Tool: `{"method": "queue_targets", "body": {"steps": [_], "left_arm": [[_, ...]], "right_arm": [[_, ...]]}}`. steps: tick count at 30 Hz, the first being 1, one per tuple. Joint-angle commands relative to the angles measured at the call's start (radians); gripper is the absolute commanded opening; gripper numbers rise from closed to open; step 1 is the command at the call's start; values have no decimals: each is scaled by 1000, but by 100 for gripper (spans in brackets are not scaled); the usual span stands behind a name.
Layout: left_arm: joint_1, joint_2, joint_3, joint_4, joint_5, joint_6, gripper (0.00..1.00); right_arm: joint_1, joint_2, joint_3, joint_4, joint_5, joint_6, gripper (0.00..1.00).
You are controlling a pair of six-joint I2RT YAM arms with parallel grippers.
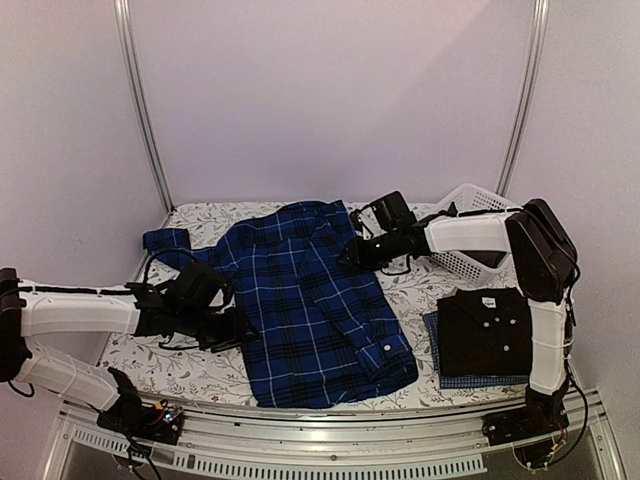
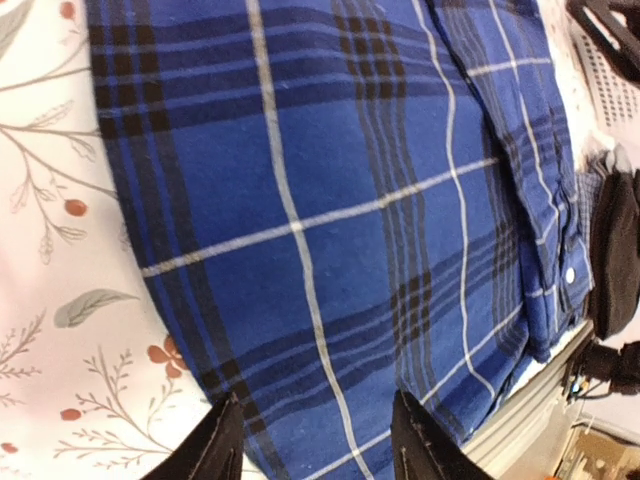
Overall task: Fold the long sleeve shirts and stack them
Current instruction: Move the 1/3-folded shirt to the center of the board.
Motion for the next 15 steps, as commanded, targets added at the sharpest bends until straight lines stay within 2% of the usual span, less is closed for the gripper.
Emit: {"method": "queue_targets", "body": {"steps": [1,7,11,15], "left_arm": [[-61,-63,-15,46,64,17,49],[-115,0,-1,102,117,30,42],[-180,63,-18,201,199,6,41],[-252,111,-21,192,219,-19,40]], "right_arm": [[33,-43,32,-38,29,-24,40],[57,-44,28,-34,22,-15,40],[60,-34,26,-36,21,-16,40],[62,-29,18,-39,22,-19,40]]}}
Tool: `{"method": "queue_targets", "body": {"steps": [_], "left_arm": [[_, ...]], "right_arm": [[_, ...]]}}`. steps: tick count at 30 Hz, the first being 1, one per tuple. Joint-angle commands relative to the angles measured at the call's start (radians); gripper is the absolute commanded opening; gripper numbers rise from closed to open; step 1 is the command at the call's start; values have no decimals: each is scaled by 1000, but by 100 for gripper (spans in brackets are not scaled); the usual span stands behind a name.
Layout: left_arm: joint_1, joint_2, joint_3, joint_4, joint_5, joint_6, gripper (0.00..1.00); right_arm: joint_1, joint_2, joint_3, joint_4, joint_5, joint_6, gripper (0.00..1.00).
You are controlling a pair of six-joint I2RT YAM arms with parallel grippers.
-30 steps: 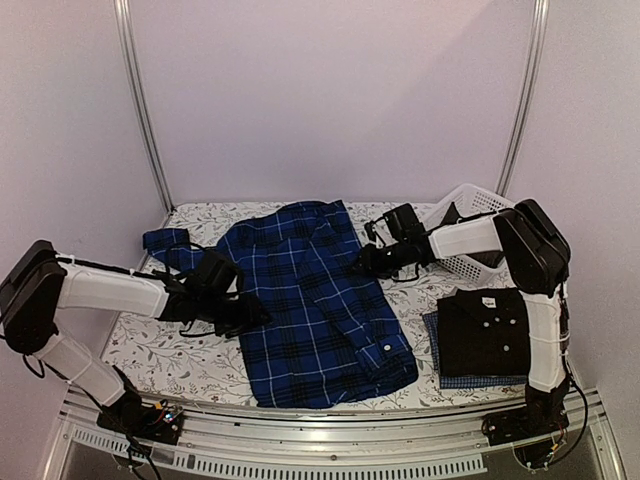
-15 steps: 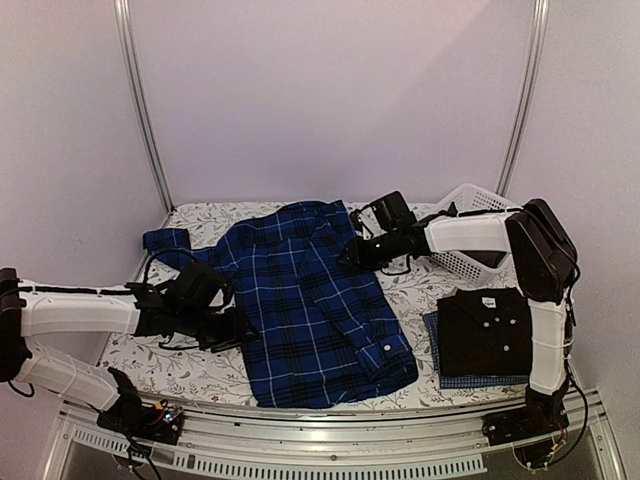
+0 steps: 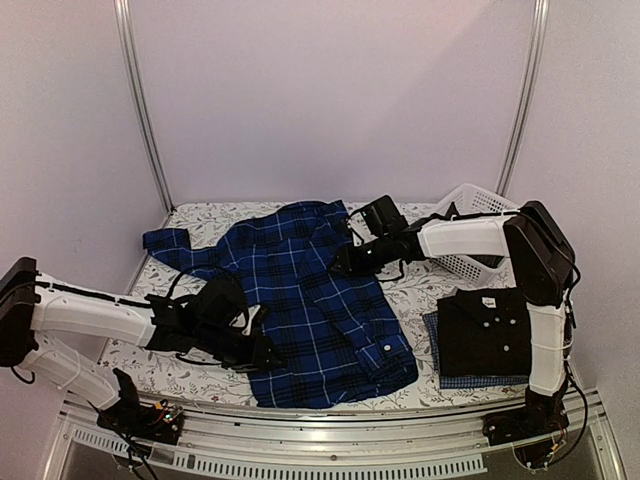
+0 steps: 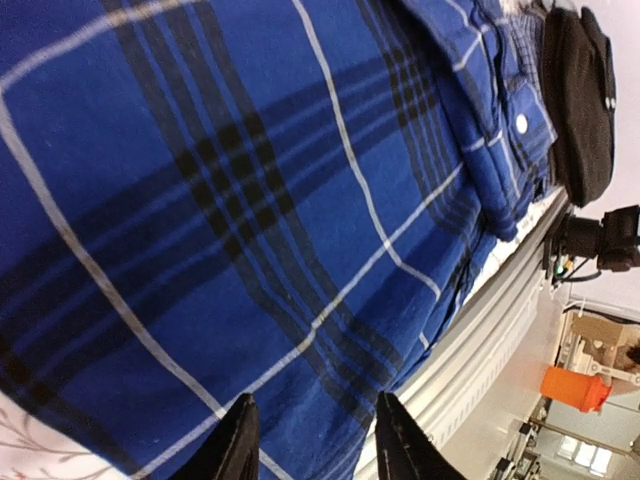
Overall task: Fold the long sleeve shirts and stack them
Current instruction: Move the 1/3-folded shirt to the center of the board.
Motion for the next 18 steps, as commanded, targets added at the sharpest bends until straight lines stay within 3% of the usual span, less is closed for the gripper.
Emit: {"method": "queue_targets", "body": {"steps": [1,18], "left_arm": [[-73,40,-21,32,64,-34,40],[-84,38,-97,-189,91,-63,40]], "right_arm": [[5,-26,5,-12,10,-7,40],[5,4,-27,-6,20,-9,40]]}}
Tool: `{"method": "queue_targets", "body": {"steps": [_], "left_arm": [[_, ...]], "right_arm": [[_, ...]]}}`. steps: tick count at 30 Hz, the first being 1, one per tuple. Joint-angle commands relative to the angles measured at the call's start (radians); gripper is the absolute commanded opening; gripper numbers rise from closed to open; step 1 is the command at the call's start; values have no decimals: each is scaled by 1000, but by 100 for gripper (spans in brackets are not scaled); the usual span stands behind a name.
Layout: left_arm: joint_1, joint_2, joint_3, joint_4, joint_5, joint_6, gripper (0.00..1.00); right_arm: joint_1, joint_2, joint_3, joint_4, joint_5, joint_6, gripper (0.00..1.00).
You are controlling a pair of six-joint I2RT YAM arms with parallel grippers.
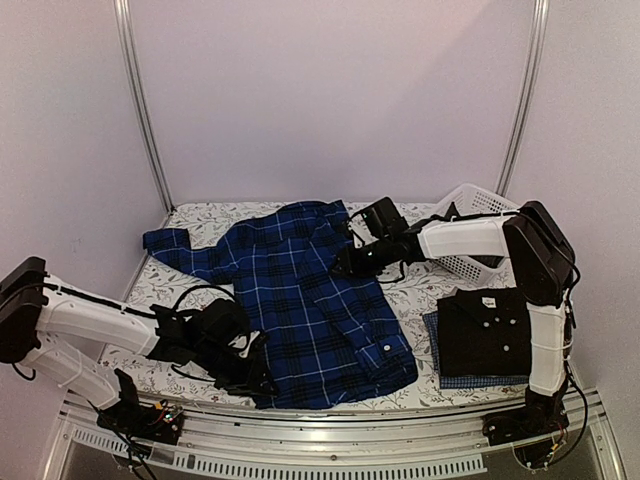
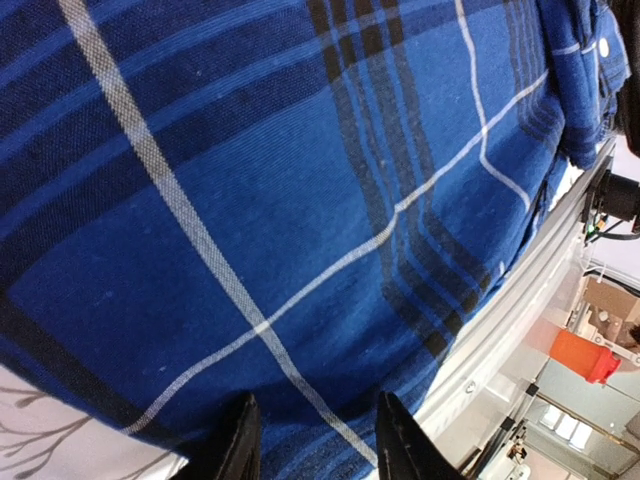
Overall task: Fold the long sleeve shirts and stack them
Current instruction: Move the 1/3-folded shirt to the center of the board, then pick up the sleeve from the corner of the board.
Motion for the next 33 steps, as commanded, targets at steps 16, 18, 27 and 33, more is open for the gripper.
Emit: {"method": "queue_targets", "body": {"steps": [16,18,27,33], "left_arm": [[40,-193,46,-356,-74,-7,40],[77,-218,93,-390,-102,11,41],[428,-189,333,-475,-299,223,51],[712,-57,476,-412,-443,336,55]], "right_arm": [[3,-26,-39,-13,18,-21,40],[3,-39,-41,-17,26,-24,40],[5,-116,-69,-20,33,-40,42],[4,-171,-104,-9,19,-48,43]]}}
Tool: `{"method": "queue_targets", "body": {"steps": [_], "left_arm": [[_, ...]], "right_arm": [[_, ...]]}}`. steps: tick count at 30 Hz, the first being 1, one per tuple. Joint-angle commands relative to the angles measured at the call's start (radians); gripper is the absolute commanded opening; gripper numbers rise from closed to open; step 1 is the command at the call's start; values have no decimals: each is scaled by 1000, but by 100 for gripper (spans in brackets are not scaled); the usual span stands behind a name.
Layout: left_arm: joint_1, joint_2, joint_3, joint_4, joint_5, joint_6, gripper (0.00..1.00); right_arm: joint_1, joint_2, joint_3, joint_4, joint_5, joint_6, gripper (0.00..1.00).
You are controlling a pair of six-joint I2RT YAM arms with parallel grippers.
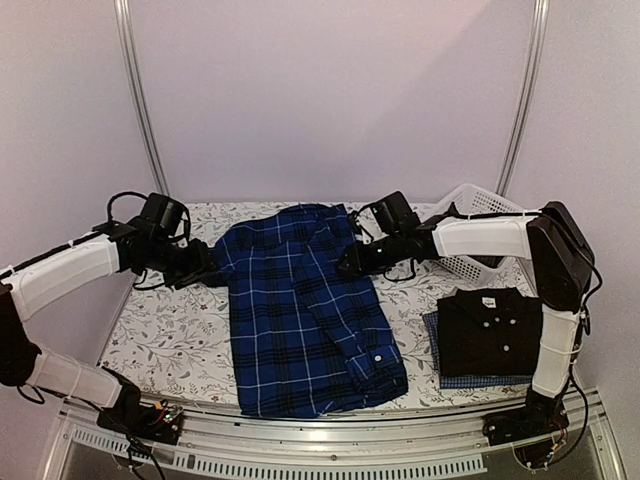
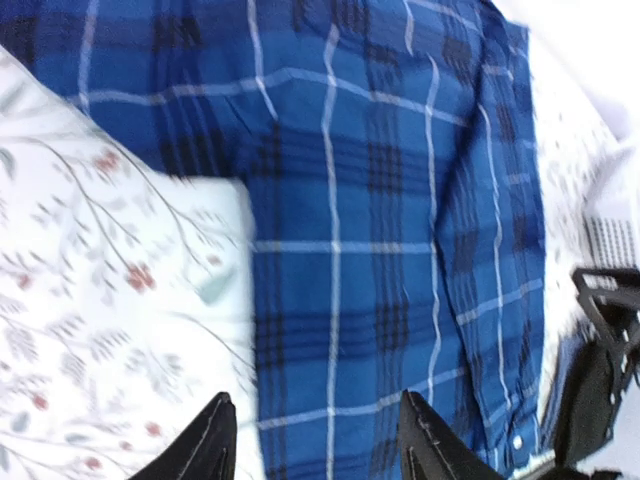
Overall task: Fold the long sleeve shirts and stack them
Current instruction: Pick up the sleeve from the corner of the board.
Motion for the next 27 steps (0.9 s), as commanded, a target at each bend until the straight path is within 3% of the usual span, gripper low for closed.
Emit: {"method": "queue_targets", "body": {"steps": [1,7,12,20,27], "left_arm": [[176,92,81,38,-144,116,55],[389,250,133,175,-117,130,56],[497,422,210,254,-89,120,56],[601,686,407,274,-114,70,59],[642,876,595,234,-110,64,64]], "right_arm": [[4,-80,-42,14,-6,-21,44],[7,-148,-87,21,-18,-27,49],[10,-214,-120,23,-14,-46,59],[24,-355,-202,72,11,-71,73],[24,-500,-271,111,39,-92,79]]}}
